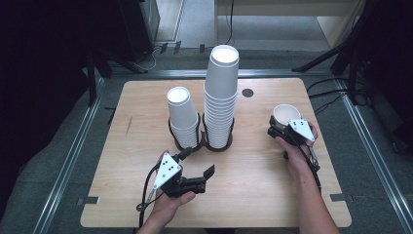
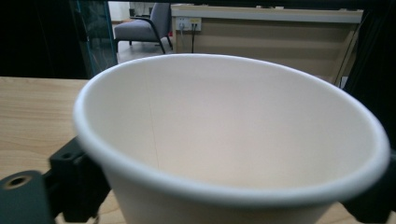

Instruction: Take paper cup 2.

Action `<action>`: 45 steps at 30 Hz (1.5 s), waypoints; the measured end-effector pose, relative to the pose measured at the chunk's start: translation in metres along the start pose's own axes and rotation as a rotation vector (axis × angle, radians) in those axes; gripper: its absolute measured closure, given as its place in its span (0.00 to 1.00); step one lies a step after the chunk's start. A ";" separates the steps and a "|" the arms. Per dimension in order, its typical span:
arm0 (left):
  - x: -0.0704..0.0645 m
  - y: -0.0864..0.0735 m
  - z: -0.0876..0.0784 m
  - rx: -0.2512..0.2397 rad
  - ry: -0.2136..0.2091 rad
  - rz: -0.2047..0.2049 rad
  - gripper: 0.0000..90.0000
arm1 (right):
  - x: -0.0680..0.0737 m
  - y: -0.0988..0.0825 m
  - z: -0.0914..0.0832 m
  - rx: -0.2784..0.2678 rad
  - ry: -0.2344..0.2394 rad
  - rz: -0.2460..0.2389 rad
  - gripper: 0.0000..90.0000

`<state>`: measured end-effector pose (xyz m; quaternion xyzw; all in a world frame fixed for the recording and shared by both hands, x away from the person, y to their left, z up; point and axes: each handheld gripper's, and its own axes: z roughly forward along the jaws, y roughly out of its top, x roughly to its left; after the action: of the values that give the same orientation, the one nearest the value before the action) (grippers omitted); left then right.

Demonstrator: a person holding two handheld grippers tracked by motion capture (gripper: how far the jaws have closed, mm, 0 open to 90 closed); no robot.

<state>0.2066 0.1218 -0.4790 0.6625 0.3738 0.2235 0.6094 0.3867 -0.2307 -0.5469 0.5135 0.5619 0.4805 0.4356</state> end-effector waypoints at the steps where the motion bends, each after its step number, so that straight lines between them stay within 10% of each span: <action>1: 0.000 0.000 0.000 0.001 0.001 0.002 0.08 | 0.000 0.000 0.000 0.006 0.007 -0.001 0.03; 26: -0.003 -0.008 0.014 0.043 0.054 0.011 0.08 | -0.006 -0.010 -0.044 0.060 0.054 0.033 0.00; 45: 0.014 0.008 0.052 0.025 0.184 -0.012 0.08 | 0.006 0.043 -0.091 0.019 0.165 0.024 0.00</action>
<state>0.2563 0.0995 -0.4814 0.6444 0.4352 0.2750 0.5655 0.3034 -0.2324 -0.4901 0.4832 0.5942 0.5208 0.3771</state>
